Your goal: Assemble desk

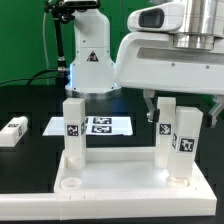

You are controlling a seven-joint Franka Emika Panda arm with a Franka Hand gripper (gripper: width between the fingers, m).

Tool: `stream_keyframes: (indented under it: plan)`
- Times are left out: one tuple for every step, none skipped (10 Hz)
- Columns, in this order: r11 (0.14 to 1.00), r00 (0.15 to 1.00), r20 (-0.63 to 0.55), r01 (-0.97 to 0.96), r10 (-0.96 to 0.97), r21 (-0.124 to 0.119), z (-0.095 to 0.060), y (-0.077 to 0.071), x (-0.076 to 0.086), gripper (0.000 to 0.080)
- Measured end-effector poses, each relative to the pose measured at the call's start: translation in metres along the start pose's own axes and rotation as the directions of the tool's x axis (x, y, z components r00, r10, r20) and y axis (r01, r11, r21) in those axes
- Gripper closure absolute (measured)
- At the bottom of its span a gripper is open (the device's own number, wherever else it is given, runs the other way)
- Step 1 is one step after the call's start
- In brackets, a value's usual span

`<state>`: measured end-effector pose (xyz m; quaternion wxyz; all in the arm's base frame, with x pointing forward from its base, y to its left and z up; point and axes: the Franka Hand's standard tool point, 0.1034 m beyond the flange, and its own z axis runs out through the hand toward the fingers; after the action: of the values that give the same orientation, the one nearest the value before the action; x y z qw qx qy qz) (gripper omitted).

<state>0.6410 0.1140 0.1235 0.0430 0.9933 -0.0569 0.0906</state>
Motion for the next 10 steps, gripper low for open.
stream_keyframes:
  plan:
    - [0.999, 0.999, 0.001, -0.034, 0.034, 0.000, 0.0002, -0.0005, -0.0003, 0.0349]
    - [0.999, 0.999, 0.001, -0.041, 0.041, 0.000, 0.0004, 0.0001, -0.0003, 0.0349]
    - [0.995, 0.995, 0.002, -0.102, 0.102, 0.001, 0.0008, -0.0004, -0.0007, 0.0488]
    - [0.983, 0.983, 0.003, -0.184, 0.184, 0.000, 0.0015, 0.0000, -0.0010, 0.0510]
    - [0.971, 0.971, 0.003, -0.238, 0.238, -0.001, 0.0017, 0.0000, -0.0010, 0.0510]
    - [0.957, 0.957, 0.004, -0.288, 0.288, 0.000, 0.0019, -0.0001, -0.0012, 0.0510]
    - [0.929, 0.929, 0.004, -0.371, 0.371, -0.001, 0.0022, 0.0000, -0.0013, 0.0510]
    - [0.883, 0.883, 0.006, -0.469, 0.469, 0.000, 0.0028, 0.0008, -0.0010, 0.0510]
    - [0.812, 0.812, 0.012, -0.584, 0.584, -0.003, 0.0031, 0.0032, -0.0006, 0.0510]
    - [0.736, 0.735, 0.021, -0.677, 0.677, -0.012, 0.0035, 0.0047, 0.0001, 0.0509]
